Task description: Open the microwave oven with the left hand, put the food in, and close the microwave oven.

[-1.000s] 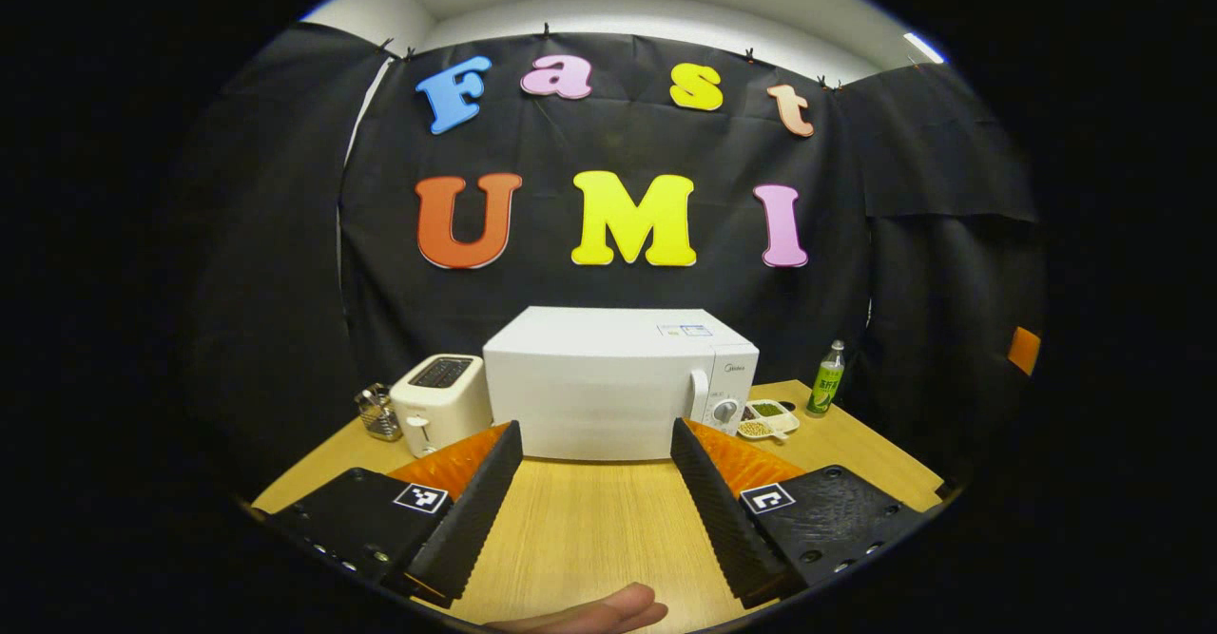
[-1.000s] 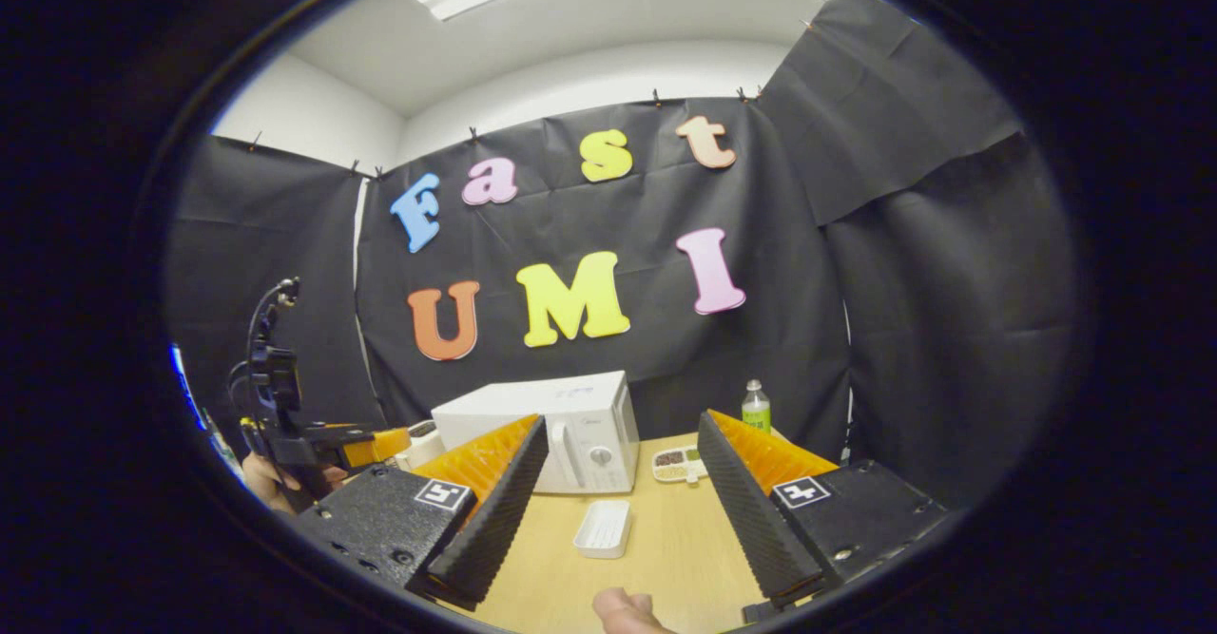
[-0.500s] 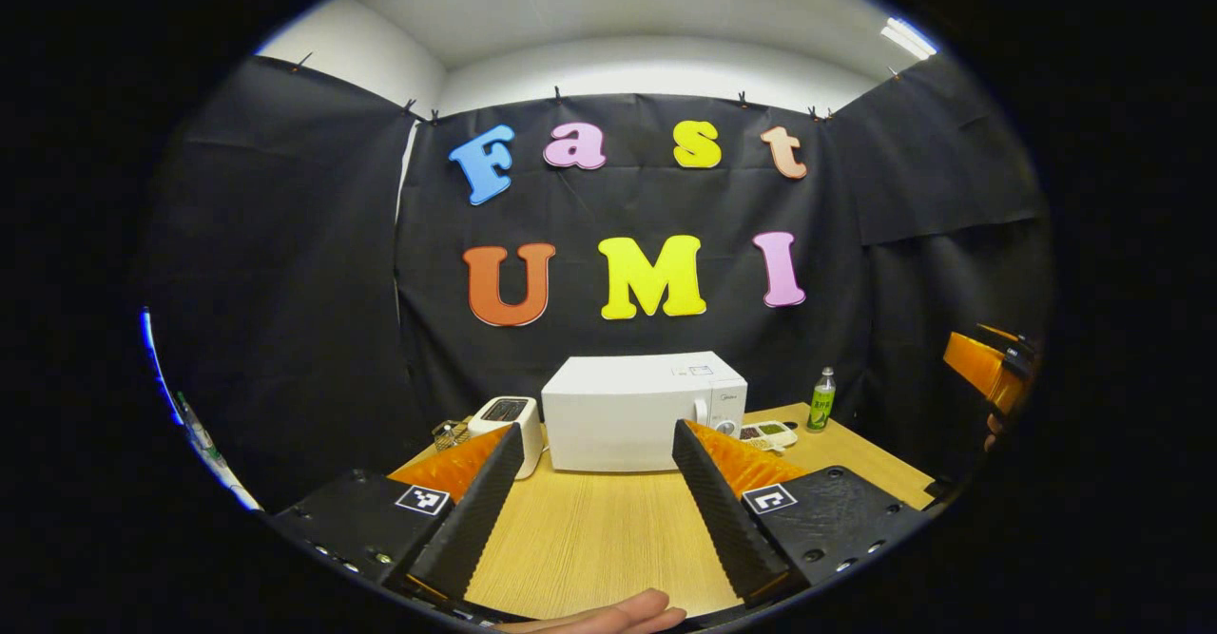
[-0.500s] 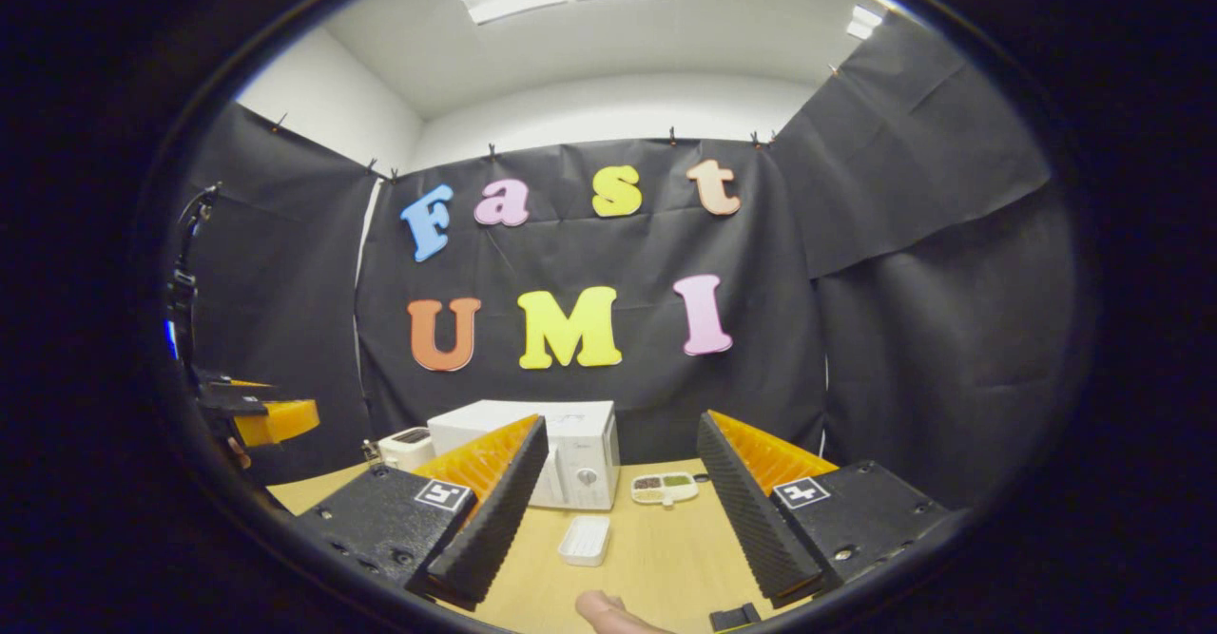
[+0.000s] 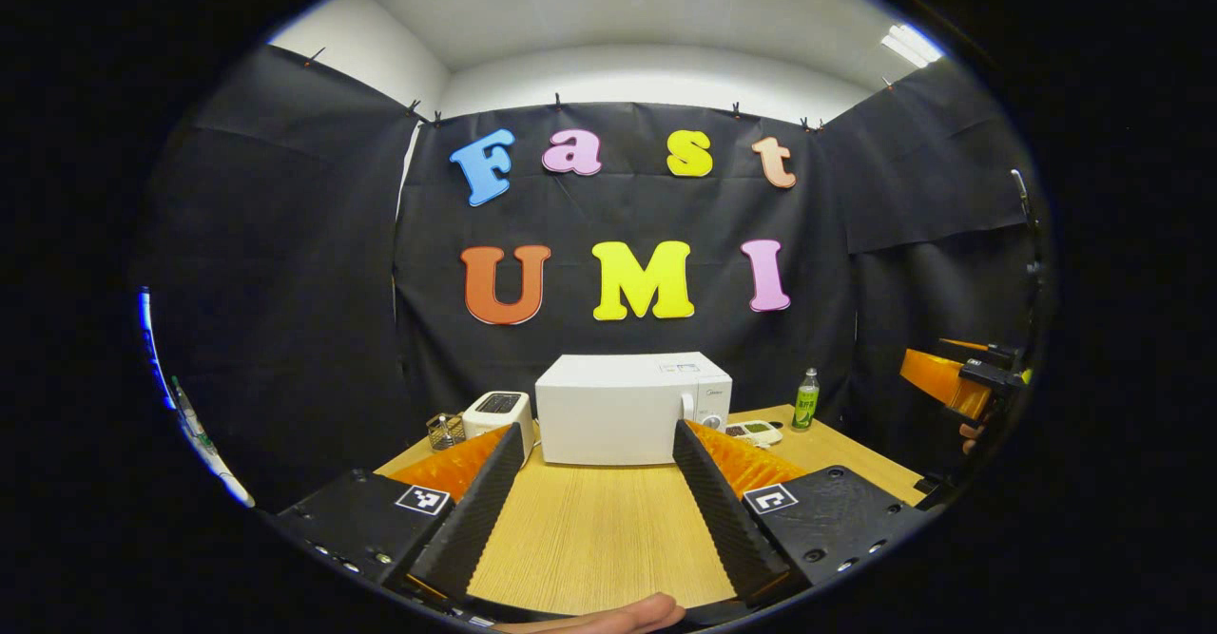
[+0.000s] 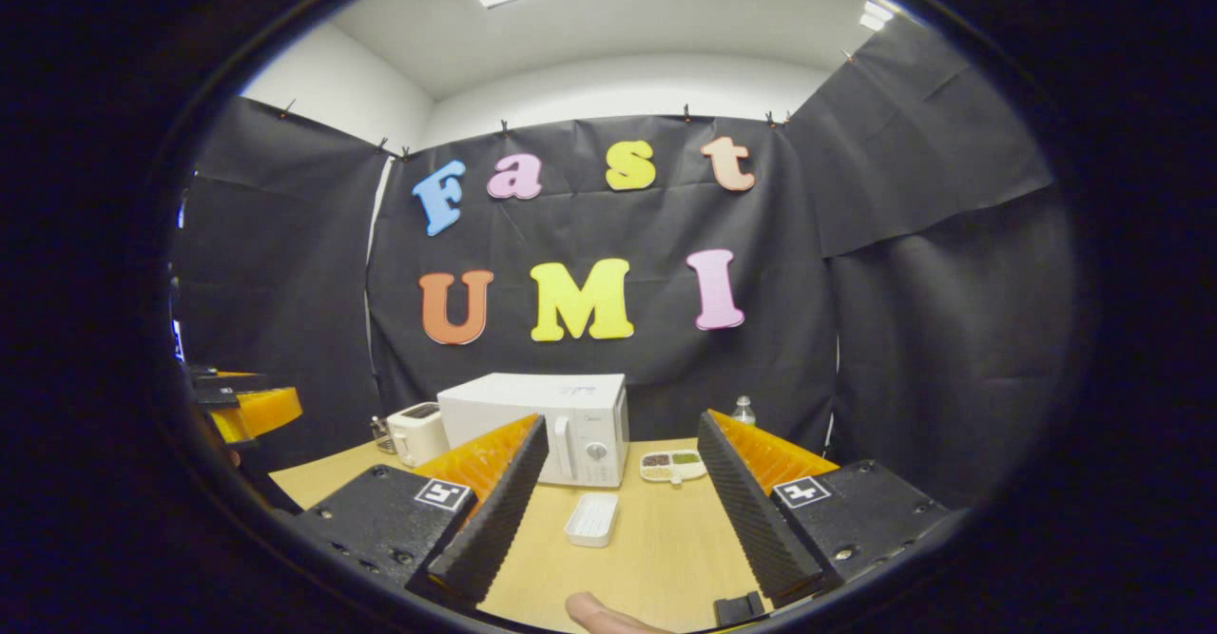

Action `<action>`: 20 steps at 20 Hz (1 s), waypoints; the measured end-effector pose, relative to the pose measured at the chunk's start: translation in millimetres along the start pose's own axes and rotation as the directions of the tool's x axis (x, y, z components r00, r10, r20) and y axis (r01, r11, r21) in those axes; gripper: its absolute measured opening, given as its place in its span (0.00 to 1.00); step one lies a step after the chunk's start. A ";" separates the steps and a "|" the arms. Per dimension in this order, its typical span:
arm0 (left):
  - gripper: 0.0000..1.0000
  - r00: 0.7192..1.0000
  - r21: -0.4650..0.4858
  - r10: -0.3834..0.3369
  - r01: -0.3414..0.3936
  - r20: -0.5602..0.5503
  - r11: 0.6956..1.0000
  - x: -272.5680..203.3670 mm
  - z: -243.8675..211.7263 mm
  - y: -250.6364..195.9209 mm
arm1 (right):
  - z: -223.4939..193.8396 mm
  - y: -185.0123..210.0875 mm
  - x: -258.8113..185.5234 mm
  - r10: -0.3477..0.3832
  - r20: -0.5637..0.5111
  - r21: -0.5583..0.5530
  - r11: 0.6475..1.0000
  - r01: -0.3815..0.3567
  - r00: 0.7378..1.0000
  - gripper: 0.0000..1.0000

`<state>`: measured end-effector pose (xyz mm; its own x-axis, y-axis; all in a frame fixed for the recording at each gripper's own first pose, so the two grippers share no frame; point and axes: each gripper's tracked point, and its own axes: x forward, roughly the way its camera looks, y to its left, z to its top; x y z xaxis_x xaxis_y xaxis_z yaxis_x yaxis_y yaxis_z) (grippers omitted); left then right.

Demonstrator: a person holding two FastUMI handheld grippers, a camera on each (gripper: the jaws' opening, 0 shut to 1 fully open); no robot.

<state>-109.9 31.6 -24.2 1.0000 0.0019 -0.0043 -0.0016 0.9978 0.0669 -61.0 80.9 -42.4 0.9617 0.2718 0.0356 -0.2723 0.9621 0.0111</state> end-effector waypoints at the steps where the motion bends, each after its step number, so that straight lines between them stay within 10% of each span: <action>1: 0.96 1.000 0.001 -0.003 0.003 0.003 1.000 -0.6 -0.4 -0.5 | 3.2 -1.1 -2.5 -0.008 0.011 -0.011 1.000 0.008 1.000 1.00; 11: 1.00 1.000 -0.040 -0.004 0.004 -0.003 0.999 -1.4 -8.6 8.0 | 0.9 7.7 -7.1 -0.007 0.022 -0.039 0.999 0.008 1.000 0.92; 20: 0.84 1.000 -0.094 -0.003 0.002 -0.011 0.996 -0.9 -13.4 21.1 | 2.7 11.5 -6.5 -0.004 0.028 -0.047 0.999 0.005 1.000 0.91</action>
